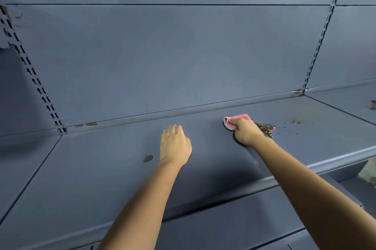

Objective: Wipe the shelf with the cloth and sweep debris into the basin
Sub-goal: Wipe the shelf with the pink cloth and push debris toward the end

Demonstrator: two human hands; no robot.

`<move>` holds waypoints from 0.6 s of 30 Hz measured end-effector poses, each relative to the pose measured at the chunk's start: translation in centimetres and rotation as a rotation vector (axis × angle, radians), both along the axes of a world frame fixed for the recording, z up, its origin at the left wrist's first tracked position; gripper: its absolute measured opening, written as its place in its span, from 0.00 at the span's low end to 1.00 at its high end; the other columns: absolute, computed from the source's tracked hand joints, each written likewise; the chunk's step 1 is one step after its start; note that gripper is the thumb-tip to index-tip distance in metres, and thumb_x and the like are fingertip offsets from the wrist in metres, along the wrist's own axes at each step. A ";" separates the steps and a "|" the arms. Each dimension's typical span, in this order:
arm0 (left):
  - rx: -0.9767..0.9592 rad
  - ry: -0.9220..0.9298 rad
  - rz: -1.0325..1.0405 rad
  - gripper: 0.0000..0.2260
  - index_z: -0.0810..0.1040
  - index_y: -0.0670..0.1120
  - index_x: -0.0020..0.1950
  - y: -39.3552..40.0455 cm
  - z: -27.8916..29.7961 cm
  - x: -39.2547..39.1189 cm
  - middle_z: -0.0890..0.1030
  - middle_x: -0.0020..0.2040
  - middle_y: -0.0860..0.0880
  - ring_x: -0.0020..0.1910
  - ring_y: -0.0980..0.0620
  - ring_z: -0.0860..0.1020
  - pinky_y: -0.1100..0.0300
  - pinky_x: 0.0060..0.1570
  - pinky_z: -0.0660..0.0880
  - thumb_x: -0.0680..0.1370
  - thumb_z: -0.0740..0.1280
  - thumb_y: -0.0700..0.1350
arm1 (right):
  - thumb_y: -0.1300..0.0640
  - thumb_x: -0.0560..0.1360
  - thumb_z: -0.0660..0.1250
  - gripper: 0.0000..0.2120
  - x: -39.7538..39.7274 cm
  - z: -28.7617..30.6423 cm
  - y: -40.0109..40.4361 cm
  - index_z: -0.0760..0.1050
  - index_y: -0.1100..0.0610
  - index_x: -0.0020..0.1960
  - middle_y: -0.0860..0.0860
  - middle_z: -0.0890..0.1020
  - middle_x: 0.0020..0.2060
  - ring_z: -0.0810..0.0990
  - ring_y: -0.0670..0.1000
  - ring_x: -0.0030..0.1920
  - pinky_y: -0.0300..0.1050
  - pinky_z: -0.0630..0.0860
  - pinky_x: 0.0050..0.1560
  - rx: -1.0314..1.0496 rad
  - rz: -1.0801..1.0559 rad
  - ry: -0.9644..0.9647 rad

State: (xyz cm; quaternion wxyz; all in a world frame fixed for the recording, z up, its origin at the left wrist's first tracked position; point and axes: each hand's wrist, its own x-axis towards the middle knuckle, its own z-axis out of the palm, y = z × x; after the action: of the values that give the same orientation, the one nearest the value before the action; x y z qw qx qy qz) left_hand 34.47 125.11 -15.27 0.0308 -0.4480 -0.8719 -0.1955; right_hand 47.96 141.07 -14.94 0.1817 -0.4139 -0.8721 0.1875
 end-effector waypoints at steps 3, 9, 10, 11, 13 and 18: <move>-0.009 -0.010 -0.001 0.14 0.68 0.38 0.64 0.0 0.1 0.1 0.72 0.64 0.43 0.66 0.45 0.68 0.55 0.72 0.58 0.80 0.52 0.38 | 0.67 0.75 0.53 0.18 -1.5 1.2 -2.7 0.79 0.53 0.51 0.48 0.78 0.55 0.73 0.51 0.66 0.41 0.71 0.57 -0.012 0.065 0.050; 0.041 -0.023 -0.017 0.11 0.72 0.40 0.57 0.1 -0.2 -0.1 0.76 0.59 0.43 0.61 0.44 0.71 0.56 0.65 0.63 0.79 0.53 0.38 | 0.68 0.69 0.53 0.15 -6.3 0.0 -8.7 0.66 0.49 0.32 0.50 0.70 0.37 0.66 0.52 0.40 0.42 0.62 0.33 -0.062 0.319 -0.023; 0.041 -0.030 -0.013 0.11 0.72 0.39 0.57 0.1 -0.2 -0.1 0.76 0.59 0.43 0.60 0.44 0.71 0.56 0.64 0.63 0.79 0.53 0.38 | 0.70 0.71 0.54 0.17 -6.3 -0.2 -8.8 0.63 0.48 0.35 0.48 0.69 0.41 0.64 0.51 0.43 0.38 0.60 0.34 -0.050 0.330 -0.055; 0.037 -0.034 -0.010 0.11 0.72 0.38 0.57 0.0 -0.1 -0.1 0.75 0.59 0.42 0.61 0.43 0.71 0.56 0.65 0.63 0.79 0.53 0.38 | 0.70 0.74 0.55 0.21 -6.0 0.0 -8.6 0.62 0.43 0.38 0.48 0.66 0.46 0.63 0.49 0.47 0.33 0.60 0.38 -0.063 0.327 -0.049; 0.025 -0.026 -0.004 0.11 0.71 0.38 0.57 -0.1 -0.1 -0.1 0.75 0.60 0.42 0.61 0.43 0.70 0.56 0.66 0.62 0.79 0.53 0.37 | 0.68 0.77 0.54 0.25 -5.1 0.3 -7.3 0.55 0.38 0.37 0.48 0.62 0.51 0.60 0.48 0.51 0.32 0.60 0.46 -0.088 0.288 -0.011; -0.012 0.007 -0.009 0.11 0.71 0.39 0.57 0.1 -0.1 -0.1 0.75 0.58 0.43 0.59 0.44 0.71 0.56 0.66 0.62 0.79 0.53 0.38 | 0.68 0.70 0.51 0.20 -0.7 0.5 -2.7 0.58 0.41 0.34 0.46 0.65 0.43 0.61 0.50 0.46 0.40 0.61 0.47 -0.025 0.140 0.012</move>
State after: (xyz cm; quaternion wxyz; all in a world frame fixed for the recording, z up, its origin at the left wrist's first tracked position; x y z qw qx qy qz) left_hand 34.37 125.18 -15.35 0.0302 -0.4526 -0.8710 -0.1888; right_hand 47.21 138.37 -14.46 0.1683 -0.3531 -0.8953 0.2131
